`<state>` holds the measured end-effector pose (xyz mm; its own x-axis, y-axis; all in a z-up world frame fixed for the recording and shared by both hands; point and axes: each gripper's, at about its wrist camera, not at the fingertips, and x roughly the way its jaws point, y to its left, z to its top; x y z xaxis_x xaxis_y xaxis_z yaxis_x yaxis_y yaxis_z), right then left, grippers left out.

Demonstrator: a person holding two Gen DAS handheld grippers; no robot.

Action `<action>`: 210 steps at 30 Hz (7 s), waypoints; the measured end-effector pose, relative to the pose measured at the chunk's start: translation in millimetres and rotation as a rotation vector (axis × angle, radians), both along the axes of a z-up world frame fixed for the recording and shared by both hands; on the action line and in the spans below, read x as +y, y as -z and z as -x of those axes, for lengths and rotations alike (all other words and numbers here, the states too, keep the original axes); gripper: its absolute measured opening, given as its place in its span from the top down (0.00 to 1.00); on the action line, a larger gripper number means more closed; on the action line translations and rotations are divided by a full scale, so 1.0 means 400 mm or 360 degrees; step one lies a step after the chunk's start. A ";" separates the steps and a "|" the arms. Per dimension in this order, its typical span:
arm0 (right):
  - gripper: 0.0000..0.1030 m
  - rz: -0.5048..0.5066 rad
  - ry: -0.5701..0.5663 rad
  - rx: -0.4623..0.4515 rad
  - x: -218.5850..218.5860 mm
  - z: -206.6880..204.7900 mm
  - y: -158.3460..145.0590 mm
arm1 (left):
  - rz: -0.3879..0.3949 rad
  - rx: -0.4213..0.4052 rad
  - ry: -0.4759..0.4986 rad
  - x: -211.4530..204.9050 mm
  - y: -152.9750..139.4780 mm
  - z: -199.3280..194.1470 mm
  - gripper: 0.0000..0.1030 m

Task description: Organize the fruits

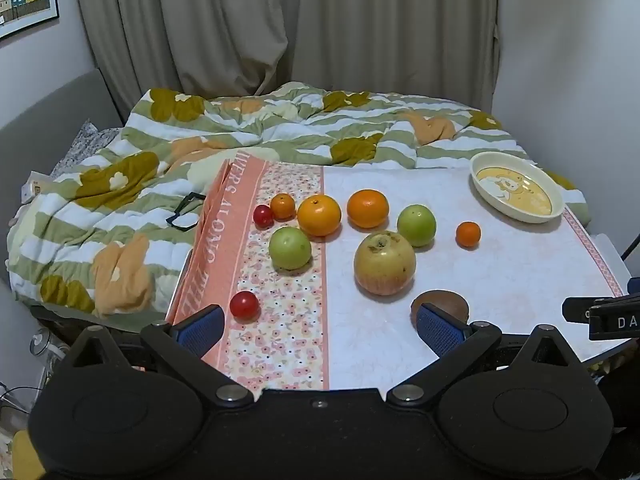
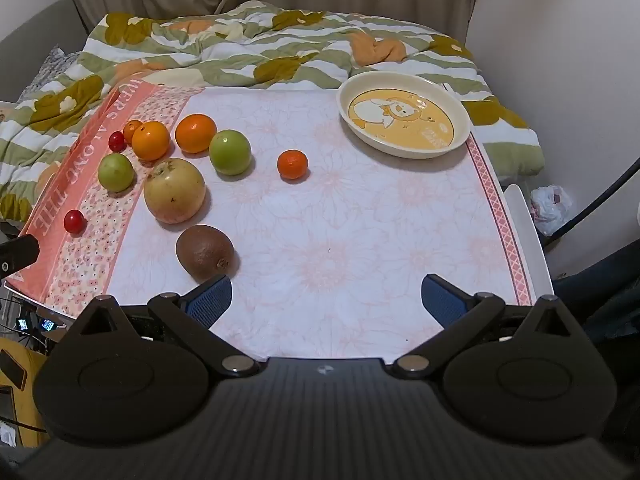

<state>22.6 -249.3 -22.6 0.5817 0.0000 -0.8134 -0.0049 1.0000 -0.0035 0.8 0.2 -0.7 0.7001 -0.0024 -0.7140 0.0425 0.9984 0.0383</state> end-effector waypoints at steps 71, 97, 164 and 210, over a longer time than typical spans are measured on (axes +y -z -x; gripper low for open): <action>0.00 -0.0057 0.0015 0.0050 0.010 -0.023 0.025 | -0.0011 0.0017 -0.0057 0.024 0.002 -0.034 0.00; 0.00 -0.0083 0.0010 0.0023 0.033 -0.007 -0.006 | -0.0018 -0.0004 -0.0026 0.037 -0.012 -0.028 0.00; 0.24 -0.0112 0.0030 -0.0038 0.255 -0.164 0.223 | 0.0024 0.0164 0.0295 0.185 0.268 -0.223 0.65; 0.24 -0.0189 -0.0178 -0.0211 -0.560 -0.594 -0.031 | 0.0121 -0.0062 0.0291 -0.614 0.052 -0.635 0.65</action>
